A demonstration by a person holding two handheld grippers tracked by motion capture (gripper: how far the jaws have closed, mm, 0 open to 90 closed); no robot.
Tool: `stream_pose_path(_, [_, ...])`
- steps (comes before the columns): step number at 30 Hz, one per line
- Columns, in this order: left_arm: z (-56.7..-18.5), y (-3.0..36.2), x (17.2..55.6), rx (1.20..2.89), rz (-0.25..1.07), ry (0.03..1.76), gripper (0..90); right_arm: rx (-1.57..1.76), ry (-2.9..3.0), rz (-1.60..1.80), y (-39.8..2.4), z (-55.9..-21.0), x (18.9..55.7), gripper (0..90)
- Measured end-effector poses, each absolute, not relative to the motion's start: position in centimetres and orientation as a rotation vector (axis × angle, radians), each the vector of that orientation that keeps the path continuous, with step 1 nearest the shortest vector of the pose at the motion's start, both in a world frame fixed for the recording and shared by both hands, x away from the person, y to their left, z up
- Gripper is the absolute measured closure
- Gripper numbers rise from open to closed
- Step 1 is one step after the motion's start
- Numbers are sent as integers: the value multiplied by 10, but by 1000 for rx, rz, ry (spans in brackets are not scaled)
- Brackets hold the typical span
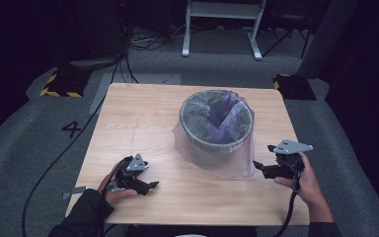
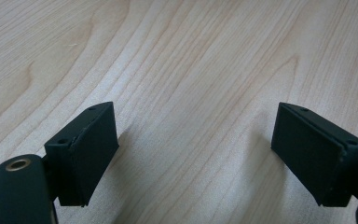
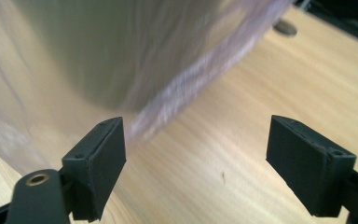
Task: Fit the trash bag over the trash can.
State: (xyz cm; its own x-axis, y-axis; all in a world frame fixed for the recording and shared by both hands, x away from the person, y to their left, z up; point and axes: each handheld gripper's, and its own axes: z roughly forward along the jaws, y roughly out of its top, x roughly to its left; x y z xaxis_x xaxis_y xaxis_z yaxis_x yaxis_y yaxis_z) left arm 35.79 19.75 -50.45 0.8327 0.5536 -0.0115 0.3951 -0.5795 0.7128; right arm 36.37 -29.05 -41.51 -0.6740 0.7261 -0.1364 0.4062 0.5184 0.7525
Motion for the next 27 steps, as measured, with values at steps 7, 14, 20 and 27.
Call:
stream_pose_path(7, [-505, 197, 358, 2261, 274, 690, 140, 924, 2342, 838, -293, -449, 365, 191])
stream_pose_path(14, [-504, 197, 358, 2263, 274, 690, 140, 942, 2386, 802, -298, -472, 364, 189])
stream_pose_path(20, [-504, 197, 358, 2262, 273, 690, 140, 974, 2397, 815, -304, -482, 359, 189])
stream_pose_path(27, [-504, 197, 358, 2264, 274, 691, 140, 1010, 2396, 840, -314, -491, 351, 187])
